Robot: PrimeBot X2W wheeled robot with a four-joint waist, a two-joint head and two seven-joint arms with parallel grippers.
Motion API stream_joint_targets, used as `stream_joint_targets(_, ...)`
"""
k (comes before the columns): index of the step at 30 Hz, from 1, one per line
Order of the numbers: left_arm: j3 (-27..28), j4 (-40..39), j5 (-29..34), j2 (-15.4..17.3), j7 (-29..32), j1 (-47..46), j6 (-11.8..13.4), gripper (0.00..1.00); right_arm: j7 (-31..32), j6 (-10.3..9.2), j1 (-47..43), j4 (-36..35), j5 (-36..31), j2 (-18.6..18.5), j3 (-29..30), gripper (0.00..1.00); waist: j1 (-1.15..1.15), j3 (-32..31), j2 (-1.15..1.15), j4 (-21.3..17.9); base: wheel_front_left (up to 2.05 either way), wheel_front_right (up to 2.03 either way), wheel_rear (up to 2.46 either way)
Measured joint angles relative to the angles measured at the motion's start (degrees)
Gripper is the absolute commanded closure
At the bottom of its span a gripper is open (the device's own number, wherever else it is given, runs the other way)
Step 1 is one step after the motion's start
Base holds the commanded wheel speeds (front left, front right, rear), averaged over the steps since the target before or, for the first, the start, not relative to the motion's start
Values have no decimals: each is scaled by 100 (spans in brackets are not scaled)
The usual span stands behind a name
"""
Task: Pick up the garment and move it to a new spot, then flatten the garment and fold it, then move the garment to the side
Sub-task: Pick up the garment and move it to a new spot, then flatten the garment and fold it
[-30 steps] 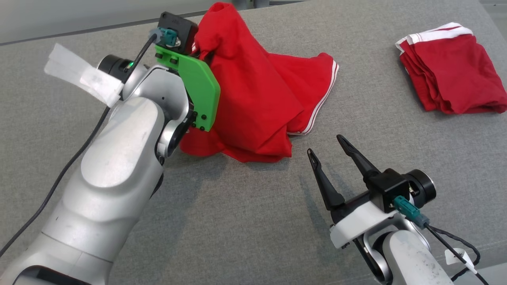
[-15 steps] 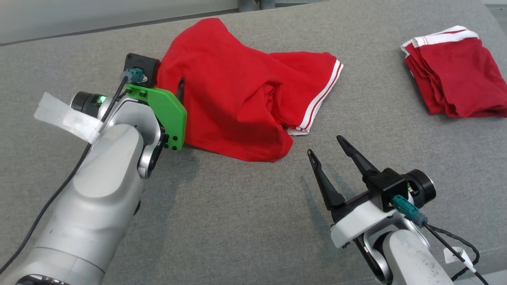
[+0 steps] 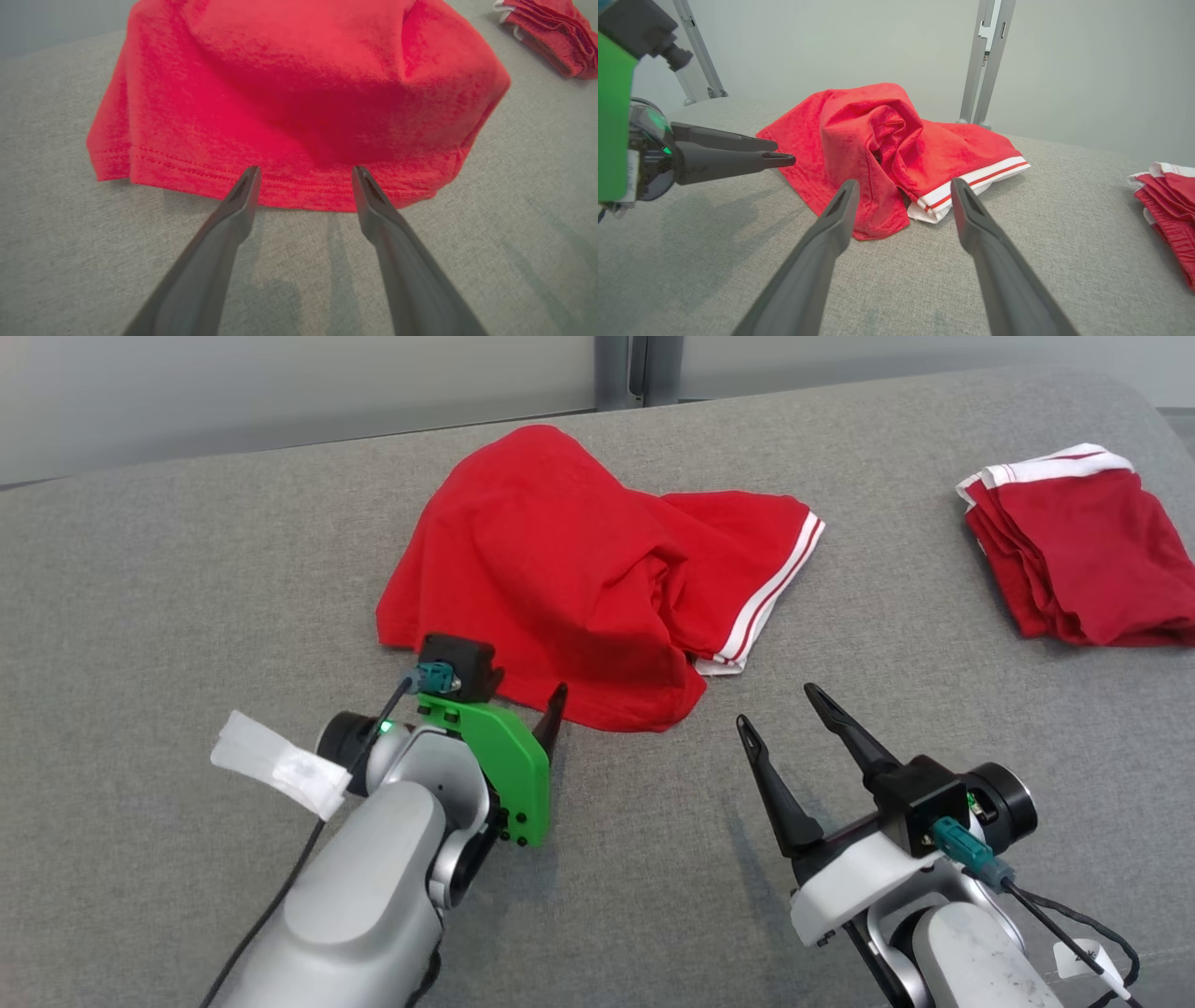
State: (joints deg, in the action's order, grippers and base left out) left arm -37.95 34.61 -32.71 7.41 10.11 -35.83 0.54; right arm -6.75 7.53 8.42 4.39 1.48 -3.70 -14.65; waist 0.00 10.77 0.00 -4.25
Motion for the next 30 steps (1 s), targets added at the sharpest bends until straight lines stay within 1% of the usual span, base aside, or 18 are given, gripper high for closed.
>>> stream_joint_targets(6,-31,-270,-387,-248,125,522,75,0,35,0,-1,-73,1,-22,-2,0,0,68,0,-133,0,0,0)
stream_joint_targets(8,5,-302,-528,-319,141,588,141,0,35,0,1,-90,1,-22,-18,0,0,104,0,-191,0,0,0)
stream_joint_targets(10,46,-281,-604,-349,142,589,270,0,36,0,2,-100,1,-24,-14,0,0,146,0,-250,0,0,0)
stream_joint_targets(16,176,2,-567,-367,74,461,755,0,24,0,15,-118,4,-21,-7,0,0,307,0,-434,0,0,0)
stream_joint_targets(24,167,255,-419,-370,-70,141,883,0,-53,0,80,-99,8,-5,30,0,0,576,0,-618,0,0,0)
stream_joint_targets(25,141,274,-382,-366,-97,109,888,55,-70,0,94,-93,8,-1,29,0,0,603,0,-634,0,0,0)
stream_joint_targets(26,113,283,-346,-360,-131,86,883,100,-77,0,112,-91,8,4,31,0,0,629,0,-649,0,0,0)
stream_joint_targets(30,-5,343,-221,-305,-198,-20,856,100,-101,0,132,-64,7,23,57,0,0,698,0,-676,0,0,0)
